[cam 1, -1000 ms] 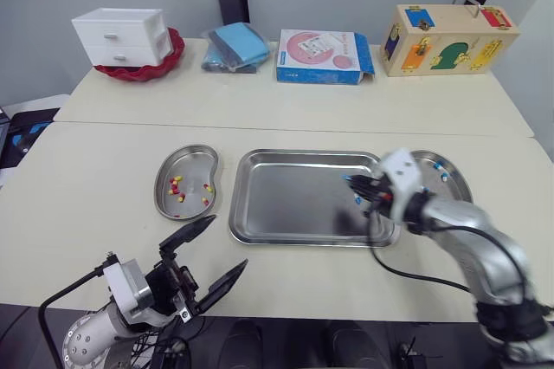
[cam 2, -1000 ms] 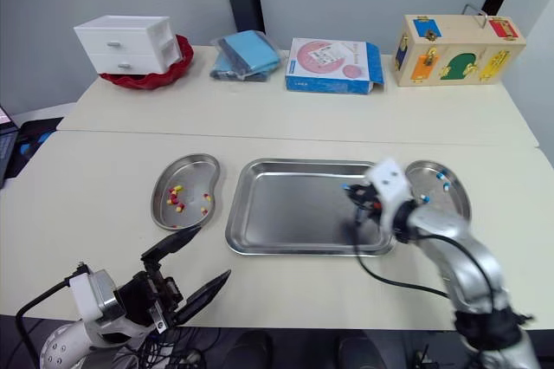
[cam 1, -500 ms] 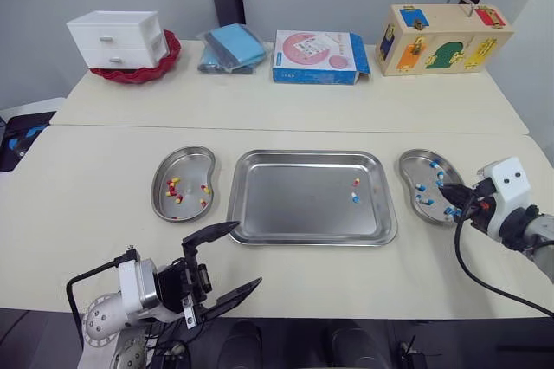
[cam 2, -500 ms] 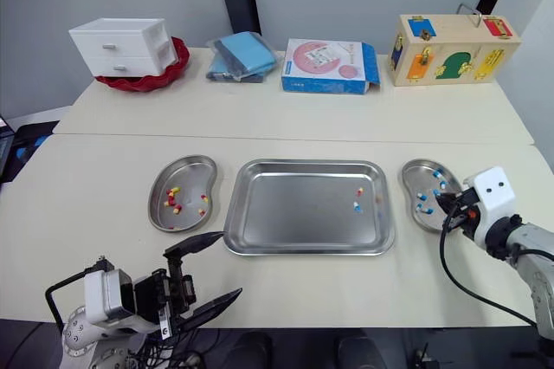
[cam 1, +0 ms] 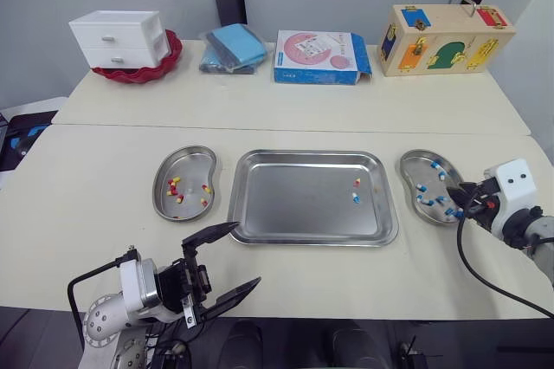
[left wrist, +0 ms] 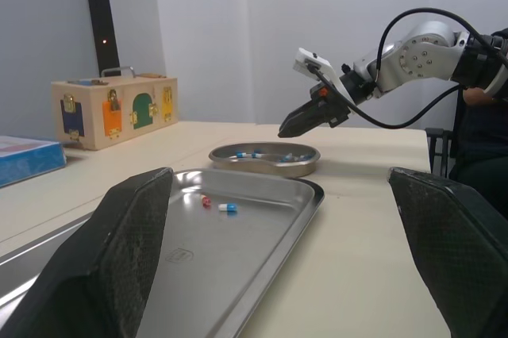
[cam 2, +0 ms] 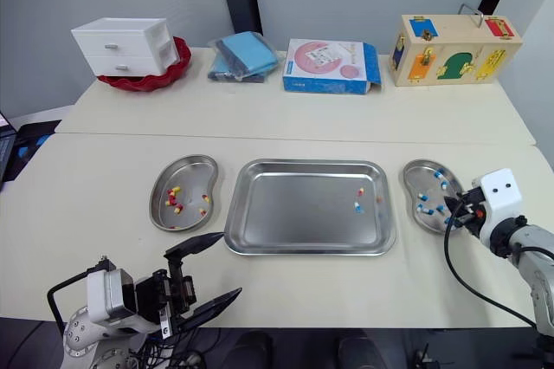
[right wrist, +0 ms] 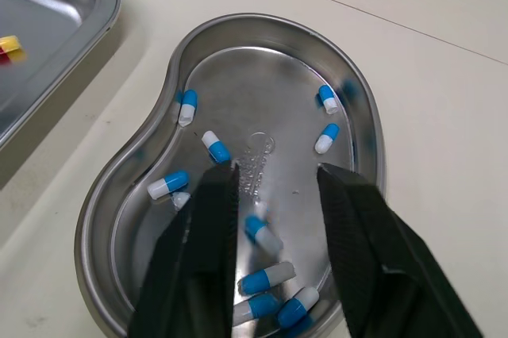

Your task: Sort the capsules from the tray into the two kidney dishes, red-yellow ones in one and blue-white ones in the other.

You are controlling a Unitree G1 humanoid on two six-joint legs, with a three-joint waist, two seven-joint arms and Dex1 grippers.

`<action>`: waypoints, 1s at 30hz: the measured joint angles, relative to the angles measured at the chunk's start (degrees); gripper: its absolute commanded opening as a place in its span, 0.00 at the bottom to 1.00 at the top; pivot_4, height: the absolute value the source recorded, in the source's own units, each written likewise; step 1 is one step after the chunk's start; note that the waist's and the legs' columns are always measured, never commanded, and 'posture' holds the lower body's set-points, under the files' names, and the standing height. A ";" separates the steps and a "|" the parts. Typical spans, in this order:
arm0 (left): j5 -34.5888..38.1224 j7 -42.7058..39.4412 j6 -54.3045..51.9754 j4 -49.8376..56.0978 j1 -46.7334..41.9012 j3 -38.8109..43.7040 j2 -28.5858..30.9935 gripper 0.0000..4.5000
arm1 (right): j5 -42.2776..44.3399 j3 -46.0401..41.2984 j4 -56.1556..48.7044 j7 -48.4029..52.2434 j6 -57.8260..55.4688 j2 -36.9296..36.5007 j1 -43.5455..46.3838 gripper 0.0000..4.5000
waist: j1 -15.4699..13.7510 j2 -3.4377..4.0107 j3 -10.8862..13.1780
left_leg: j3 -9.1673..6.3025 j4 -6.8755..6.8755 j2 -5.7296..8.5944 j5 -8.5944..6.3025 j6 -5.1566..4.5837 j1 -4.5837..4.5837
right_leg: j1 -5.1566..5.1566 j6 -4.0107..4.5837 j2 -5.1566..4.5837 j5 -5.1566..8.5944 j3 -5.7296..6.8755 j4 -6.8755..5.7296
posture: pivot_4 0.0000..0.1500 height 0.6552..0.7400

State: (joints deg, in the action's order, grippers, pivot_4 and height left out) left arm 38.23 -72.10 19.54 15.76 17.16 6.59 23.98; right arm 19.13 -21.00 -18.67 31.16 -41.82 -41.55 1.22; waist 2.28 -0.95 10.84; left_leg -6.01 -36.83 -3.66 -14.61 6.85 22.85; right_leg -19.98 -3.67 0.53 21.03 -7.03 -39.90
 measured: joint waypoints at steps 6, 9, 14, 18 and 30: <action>0.05 -0.87 1.11 -0.74 0.02 0.42 -0.51 1.00 | 0.03 0.00 0.05 0.12 0.09 -0.01 -0.01 0.99 | -0.01 0.00 0.00 | 0.00 0.00 0.00 0.00 0.00 0.00 | 0.01 0.00 0.00 0.00 0.01 0.00 | 1.00 1.00; 0.10 -1.11 1.32 -1.28 -0.01 0.47 -0.63 1.00 | 0.22 -0.01 -0.07 1.18 0.88 -0.05 -0.24 0.99 | -0.02 0.00 0.00 | 0.00 0.00 0.00 0.00 0.00 0.00 | 0.01 0.00 0.00 0.00 0.01 0.00 | 1.00 1.00; 0.53 -1.08 1.31 -2.03 -1.72 0.73 -0.50 1.00 | 1.15 -0.74 -0.17 4.60 3.55 -1.26 -2.04 0.99 | -0.21 0.01 0.00 | -0.01 -0.02 0.00 0.00 0.00 -0.01 | 0.03 0.00 0.00 0.00 0.03 0.00 | 1.00 1.00; 1.04 -1.43 1.51 -2.16 -0.97 1.92 -0.39 1.00 | 1.23 -0.94 1.35 7.16 5.27 -3.19 -2.57 0.99 | -0.25 0.01 -0.01 | 0.00 -0.02 0.00 0.00 0.00 -0.03 | 0.04 0.00 0.00 0.00 0.01 0.00 | 1.00 1.00; 0.99 -1.81 2.41 -2.17 0.71 1.93 -0.68 1.00 | 1.18 -1.30 3.31 8.97 6.89 -3.60 -1.98 0.99 | -0.37 0.01 -0.01 | -0.01 -0.04 0.00 0.00 0.00 -0.03 | 0.07 0.00 0.00 0.00 0.02 0.00 | 1.00 1.00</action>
State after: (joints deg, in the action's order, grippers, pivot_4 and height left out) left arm 39.22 -73.91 21.95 13.59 17.87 8.52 23.30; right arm 20.31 -22.29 -15.36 40.13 -34.93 -45.15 -0.76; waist 1.90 -0.93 10.83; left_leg -6.03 -36.87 -3.66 -14.61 6.85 22.81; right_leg -19.91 -3.68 0.53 21.03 -7.01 -39.90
